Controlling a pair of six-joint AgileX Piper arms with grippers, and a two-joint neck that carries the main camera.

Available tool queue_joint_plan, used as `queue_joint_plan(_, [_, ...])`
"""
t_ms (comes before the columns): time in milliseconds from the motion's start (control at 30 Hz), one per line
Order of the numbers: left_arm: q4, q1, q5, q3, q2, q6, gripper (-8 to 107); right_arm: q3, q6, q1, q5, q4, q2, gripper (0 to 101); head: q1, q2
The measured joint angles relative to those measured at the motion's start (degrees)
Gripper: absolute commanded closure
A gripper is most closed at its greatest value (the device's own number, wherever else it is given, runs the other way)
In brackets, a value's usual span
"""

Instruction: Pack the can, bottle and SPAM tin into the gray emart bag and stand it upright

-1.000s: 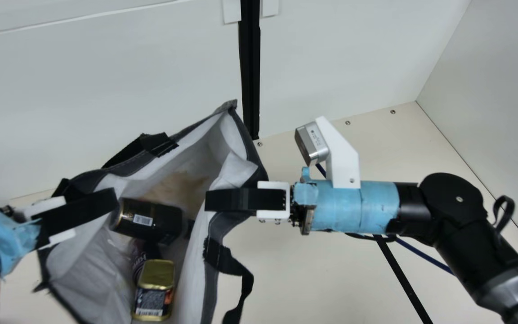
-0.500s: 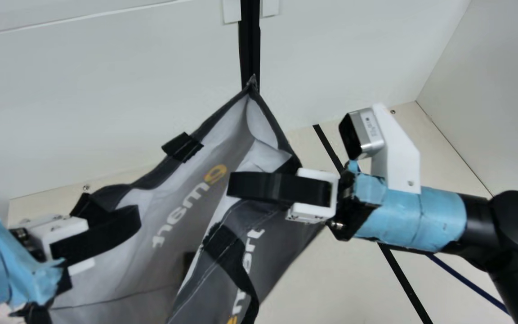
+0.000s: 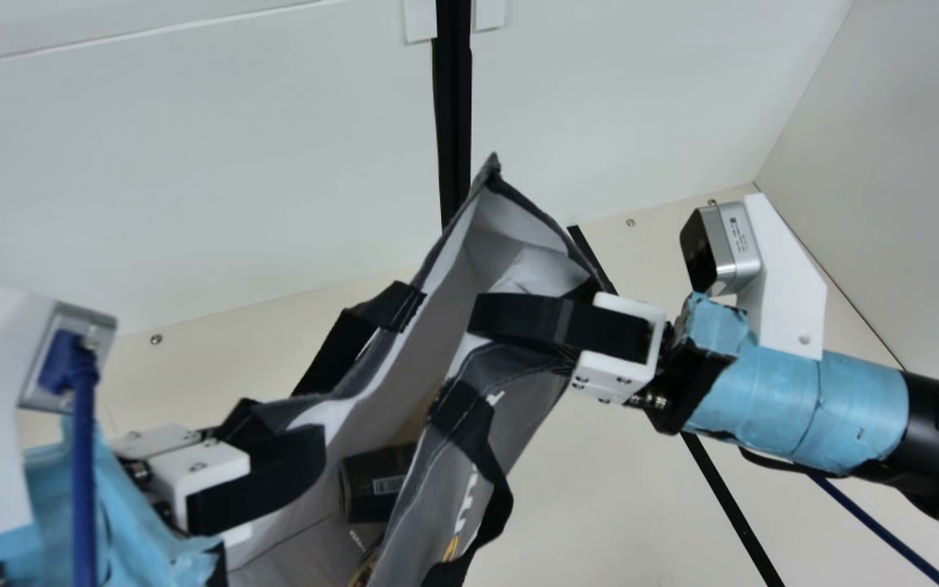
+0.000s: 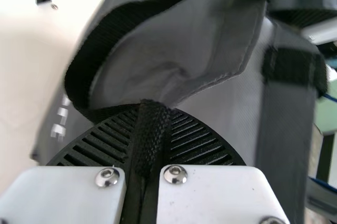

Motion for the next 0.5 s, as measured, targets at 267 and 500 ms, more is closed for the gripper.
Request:
queue_joint_plan(267, [-3.9,3.5,-0.1,-0.5,3.7,5.9,107,1.3,-6.8,-3.8,-0.1,-3.8,4.0,101,0.0,0.0])
queue_joint_plan(500, [-5.9,6.2,0.0,-4.2,9.2,12.3,107,-0.7,-14.8,-4.9,0.1,-2.7,8.9,101,0.0,0.1])
